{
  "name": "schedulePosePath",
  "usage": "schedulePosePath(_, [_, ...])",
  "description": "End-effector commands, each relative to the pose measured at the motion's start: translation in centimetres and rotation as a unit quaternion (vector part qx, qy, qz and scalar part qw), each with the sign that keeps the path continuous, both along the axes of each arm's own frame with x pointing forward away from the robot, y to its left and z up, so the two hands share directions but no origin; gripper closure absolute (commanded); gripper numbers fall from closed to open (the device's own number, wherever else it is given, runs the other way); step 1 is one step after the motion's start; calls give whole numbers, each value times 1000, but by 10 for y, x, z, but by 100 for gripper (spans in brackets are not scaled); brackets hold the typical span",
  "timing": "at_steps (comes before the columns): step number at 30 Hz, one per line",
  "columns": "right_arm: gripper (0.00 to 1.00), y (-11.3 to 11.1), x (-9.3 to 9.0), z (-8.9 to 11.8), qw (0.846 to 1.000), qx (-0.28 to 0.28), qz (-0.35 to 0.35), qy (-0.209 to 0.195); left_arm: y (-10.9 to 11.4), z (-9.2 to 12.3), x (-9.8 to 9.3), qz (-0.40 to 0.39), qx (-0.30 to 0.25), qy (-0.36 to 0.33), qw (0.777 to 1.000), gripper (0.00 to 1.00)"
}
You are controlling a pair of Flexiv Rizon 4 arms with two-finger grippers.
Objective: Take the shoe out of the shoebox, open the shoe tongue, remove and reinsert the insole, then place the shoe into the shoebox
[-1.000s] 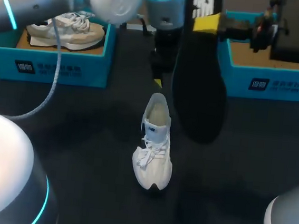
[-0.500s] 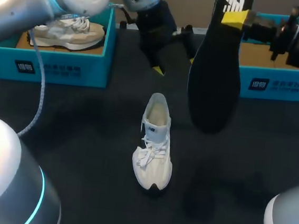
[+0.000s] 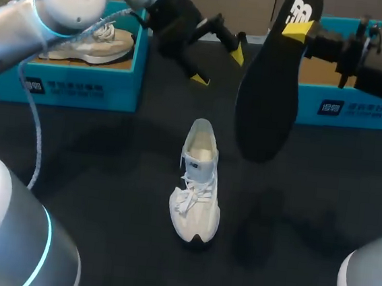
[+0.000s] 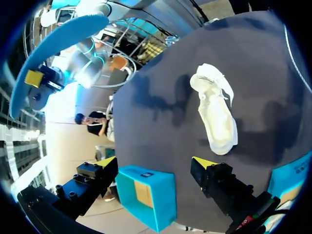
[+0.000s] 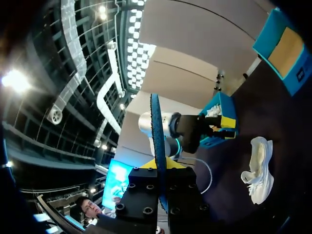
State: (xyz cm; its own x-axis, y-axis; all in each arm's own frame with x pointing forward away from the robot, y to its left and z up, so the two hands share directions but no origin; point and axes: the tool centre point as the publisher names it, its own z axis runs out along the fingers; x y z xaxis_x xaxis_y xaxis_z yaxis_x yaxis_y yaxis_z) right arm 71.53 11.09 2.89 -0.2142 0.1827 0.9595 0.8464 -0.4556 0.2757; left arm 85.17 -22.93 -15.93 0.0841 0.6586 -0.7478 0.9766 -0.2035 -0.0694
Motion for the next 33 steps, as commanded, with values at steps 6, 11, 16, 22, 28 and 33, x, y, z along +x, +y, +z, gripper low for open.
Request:
schedulePosePath(6, [100,13,18,12,1000,-15,7,10,5,-2,-5,-17,-42,-3,999,0])
schedulePosePath(11, [100,13,18,12,1000,-15,7,10,5,-2,-5,-17,-42,-3,999,0])
schedulePosePath(16, [100,13,18,12,1000,-15,7,10,5,-2,-5,-17,-42,-3,999,0])
schedulePosePath(22, [100,12,24,12,1000,-16,7,22,5,8,1,10,-88,-17,996,0])
schedulePosePath(28, [100,7,37,9,998,2,9,64,2,28,2,22,-140,-34,989,0])
schedulePosePath(33, [100,5,48,2,994,13,16,104,1,35,-2,28,-175,-36,984,0])
